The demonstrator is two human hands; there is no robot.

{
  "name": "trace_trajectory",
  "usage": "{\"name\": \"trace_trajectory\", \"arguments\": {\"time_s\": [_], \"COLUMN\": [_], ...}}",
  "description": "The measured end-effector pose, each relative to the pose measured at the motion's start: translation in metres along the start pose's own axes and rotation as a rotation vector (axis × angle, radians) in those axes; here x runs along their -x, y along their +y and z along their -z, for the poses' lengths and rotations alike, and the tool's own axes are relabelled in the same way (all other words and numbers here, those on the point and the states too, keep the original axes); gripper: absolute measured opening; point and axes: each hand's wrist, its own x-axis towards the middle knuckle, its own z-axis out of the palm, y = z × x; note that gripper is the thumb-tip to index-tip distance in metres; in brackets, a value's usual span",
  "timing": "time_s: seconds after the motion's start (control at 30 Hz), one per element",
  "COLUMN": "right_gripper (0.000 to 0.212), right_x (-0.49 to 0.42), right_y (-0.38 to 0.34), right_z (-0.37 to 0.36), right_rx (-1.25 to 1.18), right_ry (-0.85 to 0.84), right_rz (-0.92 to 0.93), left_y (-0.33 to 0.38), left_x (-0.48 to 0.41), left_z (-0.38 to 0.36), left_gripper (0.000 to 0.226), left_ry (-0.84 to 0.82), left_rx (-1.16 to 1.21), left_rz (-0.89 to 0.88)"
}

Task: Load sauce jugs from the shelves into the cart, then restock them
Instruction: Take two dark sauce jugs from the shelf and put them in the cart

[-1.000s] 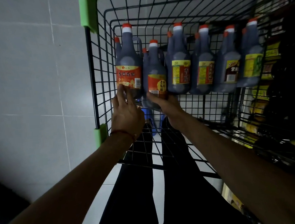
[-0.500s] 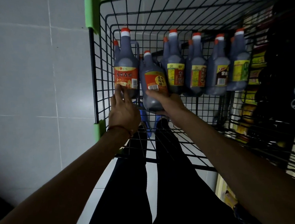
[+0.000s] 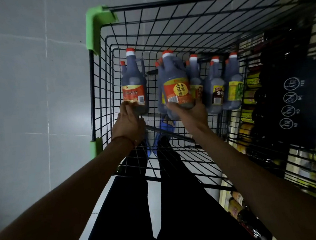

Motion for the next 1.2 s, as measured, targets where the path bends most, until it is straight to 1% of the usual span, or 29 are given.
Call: {"name": "trace_trajectory", "arguments": {"time_s": [0.1, 0.2, 0.27, 0.33, 0.4, 0.47, 0.5, 0.57, 0.63, 0.7, 0.77, 0.83, 0.9, 0.97, 1.0, 1.1, 1.2], "right_gripper": [0.070, 0.080, 0.085, 0.098, 0.110, 0.109, 0.107, 0.106, 0.111, 0.113, 0.109, 0.105, 0.099, 0.094, 0.091, 0.081, 0.077], "right_x": [-0.014, -0.028, -0.035, -0.041, -0.049, -0.054, -0.056, -0.058, -0.058, -0.057, -0.057, -0.058, -0.059, -0.058, -0.056, -0.043, -0.021], "right_y": [0.003, 0.006, 0.007, 0.007, 0.009, 0.009, 0.009, 0.011, 0.012, 0.012, 0.010, 0.007, 0.003, -0.002, -0.004, -0.007, -0.004], "right_z": [0.011, 0.020, 0.026, 0.029, 0.029, 0.029, 0.029, 0.028, 0.027, 0.026, 0.026, 0.027, 0.029, 0.032, 0.033, 0.037, 0.037], "right_rx": [0.050, 0.114, 0.167, 0.234, 0.258, 0.260, 0.251, 0.232, 0.207, 0.196, 0.212, 0.237, 0.262, 0.250, 0.247, 0.243, 0.160], "right_ry": [-0.005, -0.049, -0.102, -0.163, -0.213, -0.228, -0.228, -0.199, -0.164, -0.160, -0.147, -0.125, -0.122, -0.165, -0.193, -0.236, -0.212], "right_rz": [-0.012, -0.011, 0.008, 0.053, 0.072, 0.068, 0.070, 0.084, 0.100, 0.103, 0.109, 0.110, 0.085, 0.052, 0.051, 0.071, 0.083], "left_y": [0.008, 0.019, 0.025, 0.025, 0.002, -0.024, -0.024, 0.001, 0.013, 0.019, 0.022, 0.026, 0.028, 0.027, 0.026, 0.023, 0.037], "left_x": [-0.010, -0.021, -0.030, -0.044, -0.069, -0.091, -0.093, -0.082, -0.078, -0.079, -0.083, -0.086, -0.088, -0.084, -0.078, -0.062, -0.036], "left_z": [0.000, -0.002, -0.006, -0.010, -0.030, -0.057, -0.059, -0.039, -0.035, -0.035, -0.035, -0.033, -0.031, -0.029, -0.026, -0.018, 0.000], "left_gripper": [0.054, 0.065, 0.071, 0.077, 0.090, 0.099, 0.101, 0.111, 0.114, 0.110, 0.108, 0.105, 0.090, 0.075, 0.074, 0.090, 0.075], "left_ry": [0.006, -0.012, -0.043, -0.059, -0.049, -0.078, -0.091, -0.074, -0.063, -0.037, -0.002, -0.008, -0.071, -0.137, -0.155, -0.128, -0.178], "left_rx": [0.013, 0.066, 0.188, 0.314, 0.420, 0.469, 0.483, 0.524, 0.546, 0.530, 0.483, 0.457, 0.518, 0.582, 0.599, 0.612, 0.648], "left_rz": [0.018, 0.049, 0.118, 0.170, 0.214, 0.231, 0.236, 0.245, 0.247, 0.255, 0.300, 0.360, 0.390, 0.376, 0.364, 0.368, 0.298]}}
